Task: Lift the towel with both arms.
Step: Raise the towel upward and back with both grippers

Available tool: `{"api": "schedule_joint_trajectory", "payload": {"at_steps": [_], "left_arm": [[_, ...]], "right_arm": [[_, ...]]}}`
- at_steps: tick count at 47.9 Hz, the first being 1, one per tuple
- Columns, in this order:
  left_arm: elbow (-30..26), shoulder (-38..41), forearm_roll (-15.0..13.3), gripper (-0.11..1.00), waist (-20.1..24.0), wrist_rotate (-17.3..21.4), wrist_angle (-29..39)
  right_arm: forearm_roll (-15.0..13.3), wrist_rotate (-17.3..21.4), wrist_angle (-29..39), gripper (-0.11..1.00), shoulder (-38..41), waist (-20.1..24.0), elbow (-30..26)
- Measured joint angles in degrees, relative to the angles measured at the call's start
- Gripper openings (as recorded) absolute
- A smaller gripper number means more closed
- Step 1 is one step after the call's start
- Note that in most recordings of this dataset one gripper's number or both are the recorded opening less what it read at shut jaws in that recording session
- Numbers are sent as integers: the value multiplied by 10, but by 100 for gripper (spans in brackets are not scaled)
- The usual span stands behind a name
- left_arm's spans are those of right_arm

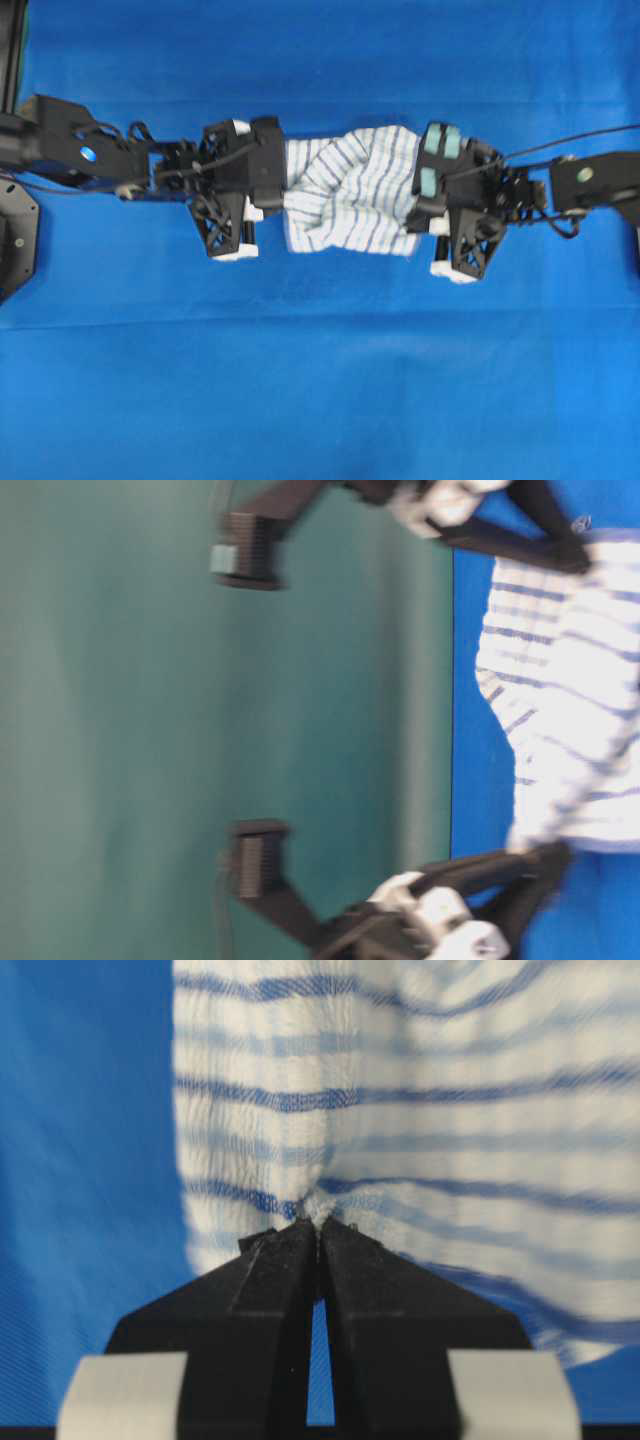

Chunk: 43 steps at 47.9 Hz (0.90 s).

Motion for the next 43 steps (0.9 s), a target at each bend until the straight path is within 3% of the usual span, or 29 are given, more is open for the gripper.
{"api": "schedule_joint_trajectory", "payload": {"at_steps": [21,29,43], "left_arm": [[-91,-165,0,7,16,3,190],[-132,-208,1,7,24,4,243],[-226,-256,0,7,35,4,326]], "right_arm": [[-23,-10,188,2,-185,-7,-91],[-47,-20,238,2,-225,-6,-136],[-63,-41,308,2,-262,-7,-232]]}}
